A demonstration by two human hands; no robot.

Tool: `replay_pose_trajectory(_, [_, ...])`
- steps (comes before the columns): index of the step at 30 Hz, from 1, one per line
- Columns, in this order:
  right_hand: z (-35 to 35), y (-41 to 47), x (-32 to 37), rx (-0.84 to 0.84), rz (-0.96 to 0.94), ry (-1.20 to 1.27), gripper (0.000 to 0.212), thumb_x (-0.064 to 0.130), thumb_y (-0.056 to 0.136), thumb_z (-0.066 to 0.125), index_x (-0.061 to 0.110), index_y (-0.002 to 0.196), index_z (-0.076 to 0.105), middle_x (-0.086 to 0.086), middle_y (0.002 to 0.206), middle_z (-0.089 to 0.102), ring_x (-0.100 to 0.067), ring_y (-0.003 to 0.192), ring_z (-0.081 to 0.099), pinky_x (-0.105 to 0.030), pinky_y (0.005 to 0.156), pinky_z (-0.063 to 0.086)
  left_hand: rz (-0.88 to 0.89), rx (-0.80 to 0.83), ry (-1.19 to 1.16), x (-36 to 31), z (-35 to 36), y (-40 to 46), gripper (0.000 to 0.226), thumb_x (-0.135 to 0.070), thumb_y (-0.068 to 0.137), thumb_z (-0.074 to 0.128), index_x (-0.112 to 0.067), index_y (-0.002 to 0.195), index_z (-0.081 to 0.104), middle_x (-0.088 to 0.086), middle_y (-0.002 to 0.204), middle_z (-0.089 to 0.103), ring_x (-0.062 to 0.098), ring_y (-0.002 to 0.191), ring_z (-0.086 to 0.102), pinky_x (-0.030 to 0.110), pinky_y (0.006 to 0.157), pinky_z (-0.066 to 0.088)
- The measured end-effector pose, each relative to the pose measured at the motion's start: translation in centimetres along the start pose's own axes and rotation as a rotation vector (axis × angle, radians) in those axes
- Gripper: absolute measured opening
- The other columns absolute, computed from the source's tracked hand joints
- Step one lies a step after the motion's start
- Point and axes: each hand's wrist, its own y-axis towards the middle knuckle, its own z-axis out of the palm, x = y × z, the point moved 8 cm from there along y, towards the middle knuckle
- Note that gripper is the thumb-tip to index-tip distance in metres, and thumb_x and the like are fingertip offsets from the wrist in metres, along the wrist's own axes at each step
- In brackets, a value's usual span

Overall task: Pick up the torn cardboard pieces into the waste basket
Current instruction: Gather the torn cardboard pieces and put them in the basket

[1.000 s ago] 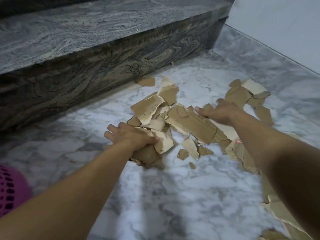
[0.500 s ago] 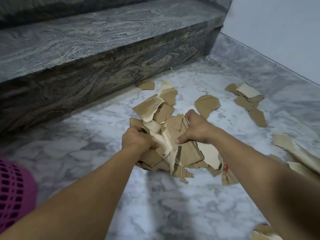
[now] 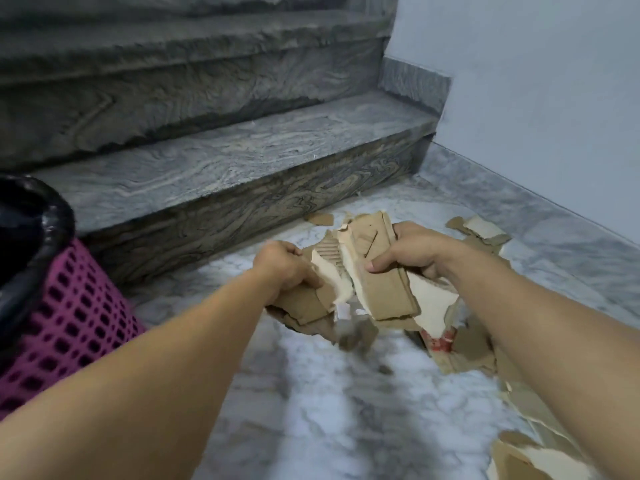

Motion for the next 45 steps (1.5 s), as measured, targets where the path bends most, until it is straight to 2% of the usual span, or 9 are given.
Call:
replay_pose_trajectory(3, [-0.1,-3.4,5.0,-0.01,-0.063,-0.053,0.056,0.013,0.047,0.094,0.008,0.097,0.07,-0.012,0.096,0.076,-0.032,0.092,0.073,-0.056,0.087,0.056,0.061,-0.058,0.033,-3.0,-4.7,-3.3,0.042,-0.013,0.05,0.095,-0.016,0.075,0.061,0.004,0.083,0.063,0.02,0.079,0.059,0.033,0.076,0.057])
replay_pose_trajectory(6, [-0.1,-7.1,10.6,-0.02,-0.129,-0.095,0.056,0.012,0.047,0.095,0.007,0.098,0.072,-0.012,0.094,0.077,-0.033,0.092,0.073,-0.057,0.086,0.056,0.107,-0.112,0.016,-5.6,-10.0,-7.5,0.04,-0.01,0.052,0.094,-0.017,0.071,0.06,0.004,0.078,0.062,0.02,0.072,0.059,0.029,0.062,0.053])
replay_pose_trajectory(10, [0.6,-10.1,17.6,-0.037,-0.229,-0.179,0.1,0.04,0.005,0.097,0.013,0.098,0.073,-0.01,0.1,0.076,-0.036,0.101,0.071,-0.068,0.09,0.048,0.117,-0.165,0.007,-7.4,-16.9,-12.8,0.046,-0.011,0.055,0.093,-0.015,0.091,0.064,0.006,0.081,0.061,0.019,0.065,0.058,0.024,0.045,0.046])
replay_pose_trajectory(15, [5.8,-18.9,26.7,-0.016,-0.336,-0.184,0.043,0.008,0.063,0.089,0.007,0.103,0.072,-0.011,0.096,0.076,-0.028,0.087,0.073,-0.046,0.082,0.059,0.119,-0.313,0.025,-6.5,-26.4,-18.2,0.044,-0.012,0.053,0.093,-0.015,0.091,0.07,0.009,0.09,0.067,0.024,0.075,0.064,0.033,0.061,0.056])
replay_pose_trajectory(24, [20.6,-23.6,36.0,0.17,-0.479,-0.136,0.018,0.0,0.075,0.079,0.006,0.085,0.066,-0.008,0.067,0.071,-0.014,0.044,0.068,-0.025,0.042,0.053,-0.017,-0.542,0.007,2.3,-40.4,-24.1,0.036,-0.007,0.054,0.092,-0.011,0.083,0.071,0.014,0.089,0.067,0.03,0.074,0.064,0.032,0.051,0.052])
replay_pose_trajectory(33, [32.4,-20.1,35.2,0.238,-0.428,0.023,0.044,0.007,0.065,0.087,0.003,0.105,0.069,-0.012,0.091,0.075,-0.029,0.081,0.072,-0.041,0.074,0.061,-0.196,-0.545,-0.018,12.9,-42.6,-23.0,0.048,-0.014,0.055,0.093,-0.004,0.094,0.066,0.017,0.088,0.065,0.031,0.074,0.063,0.041,0.067,0.058])
replay_pose_trajectory(36, [34.0,-19.4,33.3,0.259,-0.384,-0.08,0.038,0.012,0.071,0.086,0.008,0.102,0.066,-0.009,0.094,0.069,-0.027,0.09,0.065,-0.039,0.067,0.059,-0.208,-0.506,0.02,14.3,-42.4,-22.0,0.056,-0.028,0.063,0.09,0.002,0.101,0.06,0.015,0.098,0.065,0.031,0.086,0.063,0.041,0.084,0.055])
replay_pose_trajectory(39, [33.1,-19.3,32.4,0.233,-0.346,-0.128,0.052,0.006,0.08,0.078,0.014,0.126,0.056,-0.013,0.124,0.058,-0.031,0.12,0.054,-0.049,0.086,0.054,-0.231,-0.376,0.086,14.6,-41.3,-21.2,0.06,-0.036,0.069,0.085,0.001,0.108,0.056,0.018,0.103,0.062,0.034,0.09,0.065,0.044,0.085,0.056])
replay_pose_trajectory(45, [26.5,-20.0,34.3,0.137,-0.413,-0.169,0.017,0.002,0.086,0.07,0.013,0.082,0.058,-0.012,0.1,0.068,-0.02,0.083,0.065,-0.031,0.064,0.053,-0.11,-0.334,0.184,10.8,-40.4,-20.4,0.041,-0.029,0.077,0.08,0.0,0.098,0.06,0.014,0.094,0.068,0.028,0.081,0.068,0.043,0.079,0.058])
